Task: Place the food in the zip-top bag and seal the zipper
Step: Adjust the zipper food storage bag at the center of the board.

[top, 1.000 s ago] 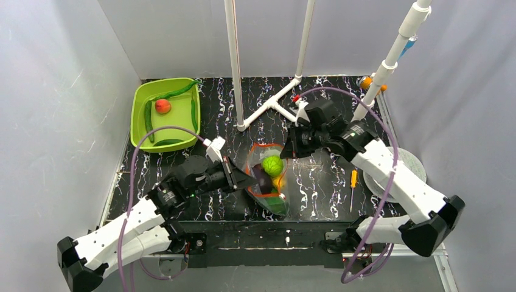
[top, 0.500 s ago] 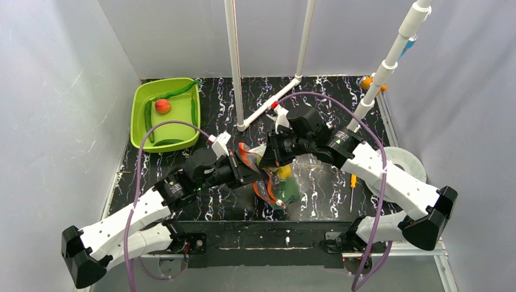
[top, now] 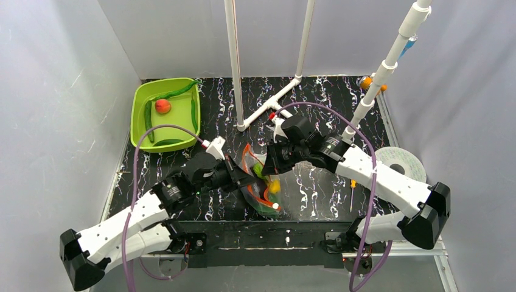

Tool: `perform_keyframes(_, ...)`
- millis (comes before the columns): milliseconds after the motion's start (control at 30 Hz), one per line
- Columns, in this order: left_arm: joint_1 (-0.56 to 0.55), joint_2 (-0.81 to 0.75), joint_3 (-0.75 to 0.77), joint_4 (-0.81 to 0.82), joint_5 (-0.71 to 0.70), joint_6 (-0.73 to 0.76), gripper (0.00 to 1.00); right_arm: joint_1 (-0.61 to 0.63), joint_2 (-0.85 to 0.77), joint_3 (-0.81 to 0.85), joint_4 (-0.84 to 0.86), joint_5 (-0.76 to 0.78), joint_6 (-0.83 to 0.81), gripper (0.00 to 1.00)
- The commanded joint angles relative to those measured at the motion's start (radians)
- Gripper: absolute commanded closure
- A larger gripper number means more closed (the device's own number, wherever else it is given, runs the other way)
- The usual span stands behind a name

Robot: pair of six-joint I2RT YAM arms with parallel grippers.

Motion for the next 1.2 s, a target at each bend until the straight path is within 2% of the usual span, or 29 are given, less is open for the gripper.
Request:
perform_keyframes(0,0.003,-0.062,0.073,-0.065,-0.126,0.018,1.0,0.014,-0.038,0.122,-0.035,-0.08,0.003,0.93)
perform_keyframes(133,0.003,-0.088,0.124,-0.08,-0.121,0.036,1.0,0.014,-0.08,0.174,-0.008,-0.132,0.03,0.93)
perform_keyframes(300,0.003,-0.107,0.221,-0.157,-0.157,0.117,1.0,0.012,-0.126,0.097,0.033,-0.06,0.039,0.94)
perform_keyframes(400,0.003,-0.099,0.111,-0.18,-0.157,0.038,1.0,-0.005,-0.108,-0.013,0.079,-0.037,0.05,0.95)
perform_keyframes(533,0.004,-0.112,-0.091,-0.031,-0.092,-0.093,1.0,-0.04,-0.025,-0.091,0.058,-0.039,0.071,0.99)
perform_keyframes(600,0.004,-0.136,-0.098,-0.007,-0.11,-0.093,1.0,-0.041,-0.013,-0.069,0.028,-0.034,0.058,0.99)
perform_keyframes(667,0.007,-0.149,-0.027,-0.022,-0.138,-0.021,1.0,-0.042,-0.02,0.02,-0.032,-0.008,0.031,0.99)
perform_keyframes(800,0.006,-0.095,0.24,-0.183,-0.144,0.141,1.0,-0.041,-0.048,0.219,-0.13,0.005,-0.008,0.99)
perform_keyframes(900,0.006,-0.058,0.338,-0.203,-0.099,0.151,1.0,-0.041,-0.08,0.261,-0.113,-0.022,-0.004,0.99)
perform_keyframes(1000,0.006,-0.071,0.268,-0.16,-0.088,0.093,1.0,-0.041,-0.103,0.197,-0.059,-0.035,0.019,0.97)
perform_keyframes(1167,0.006,-0.14,-0.001,-0.064,-0.121,-0.049,1.0,-0.048,-0.087,0.017,0.042,-0.04,0.075,0.98)
